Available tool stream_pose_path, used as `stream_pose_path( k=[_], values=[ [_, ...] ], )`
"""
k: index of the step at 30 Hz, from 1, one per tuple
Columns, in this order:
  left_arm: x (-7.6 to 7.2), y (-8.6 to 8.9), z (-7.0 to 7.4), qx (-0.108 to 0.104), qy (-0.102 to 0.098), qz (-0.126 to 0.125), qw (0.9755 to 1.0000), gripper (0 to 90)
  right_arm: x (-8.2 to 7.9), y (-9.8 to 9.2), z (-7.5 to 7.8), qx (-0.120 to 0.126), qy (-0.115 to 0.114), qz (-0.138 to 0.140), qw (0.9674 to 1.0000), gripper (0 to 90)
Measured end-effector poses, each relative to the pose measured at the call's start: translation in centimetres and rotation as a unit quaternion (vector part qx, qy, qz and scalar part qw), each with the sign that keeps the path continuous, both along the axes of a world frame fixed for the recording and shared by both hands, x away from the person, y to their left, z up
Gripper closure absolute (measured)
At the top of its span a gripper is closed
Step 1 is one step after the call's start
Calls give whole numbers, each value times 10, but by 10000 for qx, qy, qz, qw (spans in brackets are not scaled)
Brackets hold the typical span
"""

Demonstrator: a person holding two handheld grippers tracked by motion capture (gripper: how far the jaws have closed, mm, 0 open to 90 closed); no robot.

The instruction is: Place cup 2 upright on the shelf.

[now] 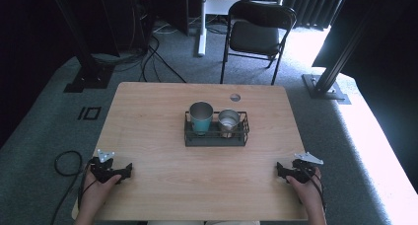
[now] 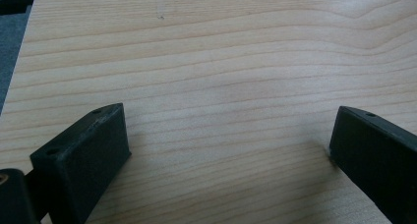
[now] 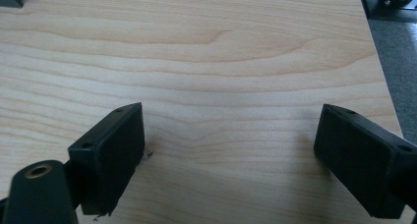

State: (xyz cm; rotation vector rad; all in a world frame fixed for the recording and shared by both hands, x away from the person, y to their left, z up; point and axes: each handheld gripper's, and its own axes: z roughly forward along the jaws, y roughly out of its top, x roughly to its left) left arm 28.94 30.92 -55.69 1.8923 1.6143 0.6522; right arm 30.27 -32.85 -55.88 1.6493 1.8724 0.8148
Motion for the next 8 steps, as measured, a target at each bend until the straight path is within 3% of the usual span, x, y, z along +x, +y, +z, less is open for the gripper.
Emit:
stream_pose_path(
  k=[8],
  values=[
    [0,0,0,0,-1,1,10000,22,0,0,0,-3,1,-18,10000,114]
  ],
)
